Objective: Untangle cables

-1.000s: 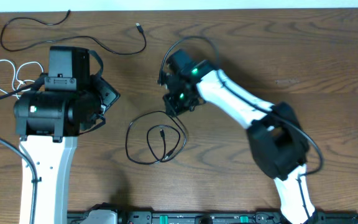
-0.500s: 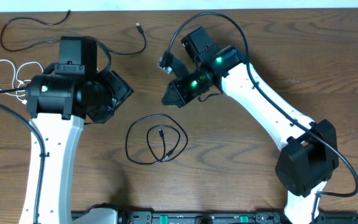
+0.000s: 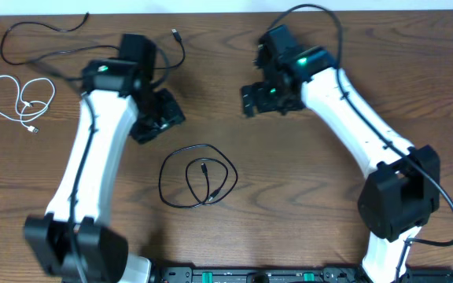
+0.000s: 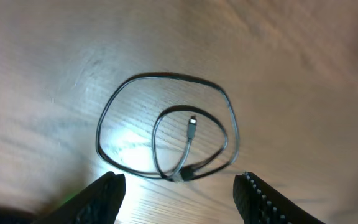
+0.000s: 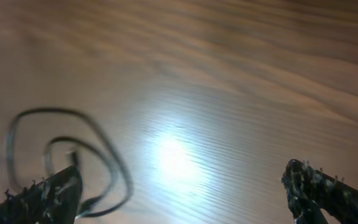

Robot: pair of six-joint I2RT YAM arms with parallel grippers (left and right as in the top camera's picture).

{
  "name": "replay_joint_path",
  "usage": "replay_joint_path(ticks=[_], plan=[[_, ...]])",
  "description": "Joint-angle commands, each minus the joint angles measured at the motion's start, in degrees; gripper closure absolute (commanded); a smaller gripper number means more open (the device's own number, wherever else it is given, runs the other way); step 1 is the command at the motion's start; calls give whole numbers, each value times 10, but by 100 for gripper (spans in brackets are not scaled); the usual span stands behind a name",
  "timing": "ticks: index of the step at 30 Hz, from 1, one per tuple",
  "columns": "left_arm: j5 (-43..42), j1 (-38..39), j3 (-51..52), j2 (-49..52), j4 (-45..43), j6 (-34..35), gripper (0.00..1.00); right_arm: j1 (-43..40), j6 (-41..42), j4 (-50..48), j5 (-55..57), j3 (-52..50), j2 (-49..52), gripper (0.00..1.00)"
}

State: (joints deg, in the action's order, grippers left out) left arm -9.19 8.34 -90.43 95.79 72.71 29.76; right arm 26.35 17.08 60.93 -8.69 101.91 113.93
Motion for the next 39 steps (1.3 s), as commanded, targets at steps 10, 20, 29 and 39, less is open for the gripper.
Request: replay_joint_path(ticks=[10, 20, 29, 39], plan=[[9, 21, 6, 123, -14, -235, 38, -63, 14, 21, 130, -4, -3, 1], [23, 28, 24, 184, -64, 238, 39, -74, 48, 16, 126, -4, -3, 1], [74, 44, 69, 211, -89, 541, 34, -67, 47, 22, 137, -4, -3, 1], [70, 59, 82, 211, -171, 550, 34, -69, 47, -5, 170, -4, -3, 1]])
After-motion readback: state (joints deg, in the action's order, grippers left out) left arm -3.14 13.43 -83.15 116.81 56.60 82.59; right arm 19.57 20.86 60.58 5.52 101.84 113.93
